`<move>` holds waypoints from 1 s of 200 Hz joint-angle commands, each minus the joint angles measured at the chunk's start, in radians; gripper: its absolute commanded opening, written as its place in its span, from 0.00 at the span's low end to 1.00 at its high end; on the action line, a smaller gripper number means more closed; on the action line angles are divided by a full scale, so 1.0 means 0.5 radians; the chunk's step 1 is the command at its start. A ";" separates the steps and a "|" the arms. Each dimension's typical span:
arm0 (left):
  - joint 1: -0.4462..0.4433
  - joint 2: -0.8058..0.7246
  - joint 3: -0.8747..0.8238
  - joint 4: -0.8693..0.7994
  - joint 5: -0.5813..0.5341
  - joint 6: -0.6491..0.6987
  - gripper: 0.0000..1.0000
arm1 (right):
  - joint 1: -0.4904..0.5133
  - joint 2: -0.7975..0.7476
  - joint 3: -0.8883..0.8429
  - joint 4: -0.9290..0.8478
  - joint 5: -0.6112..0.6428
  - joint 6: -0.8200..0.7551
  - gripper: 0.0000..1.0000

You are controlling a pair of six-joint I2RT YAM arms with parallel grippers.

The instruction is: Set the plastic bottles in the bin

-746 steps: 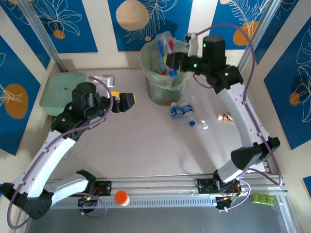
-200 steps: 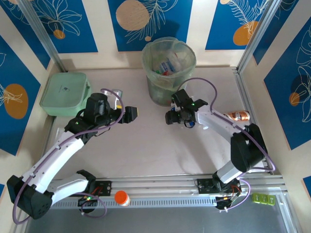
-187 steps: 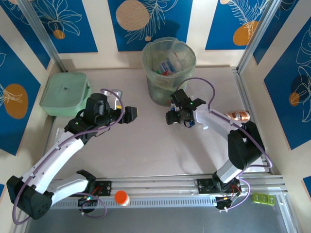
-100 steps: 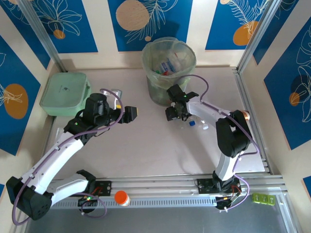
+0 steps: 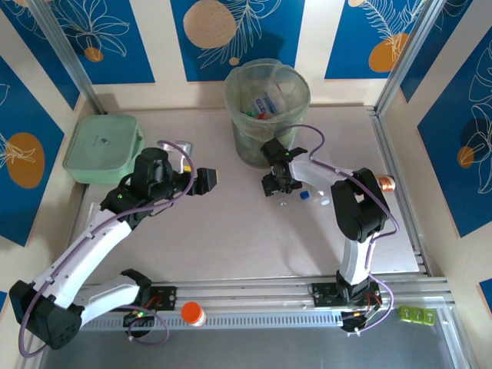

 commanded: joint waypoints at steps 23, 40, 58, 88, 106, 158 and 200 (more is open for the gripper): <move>-0.007 -0.045 -0.011 0.006 -0.049 0.046 0.92 | 0.031 0.011 -0.067 0.052 -0.079 0.072 0.73; -0.004 -0.055 -0.014 0.003 -0.065 0.052 0.92 | 0.040 0.003 -0.102 0.067 -0.104 0.086 0.71; -0.004 -0.055 -0.014 0.006 -0.068 0.052 0.92 | 0.047 -0.018 -0.125 0.057 -0.125 0.095 0.67; -0.004 -0.068 -0.014 -0.003 -0.096 0.055 0.92 | 0.065 -0.161 -0.228 0.061 -0.187 0.129 0.61; -0.004 -0.077 -0.018 -0.003 -0.105 0.058 0.92 | 0.087 -0.293 -0.316 0.064 -0.242 0.160 0.60; -0.010 -0.110 -0.041 0.047 -0.007 -0.042 0.91 | 0.351 -0.781 -0.563 0.109 -0.249 0.170 0.58; -0.010 -0.202 -0.037 0.089 0.174 -0.197 0.90 | 0.580 -1.223 -0.734 0.270 -0.243 0.083 0.56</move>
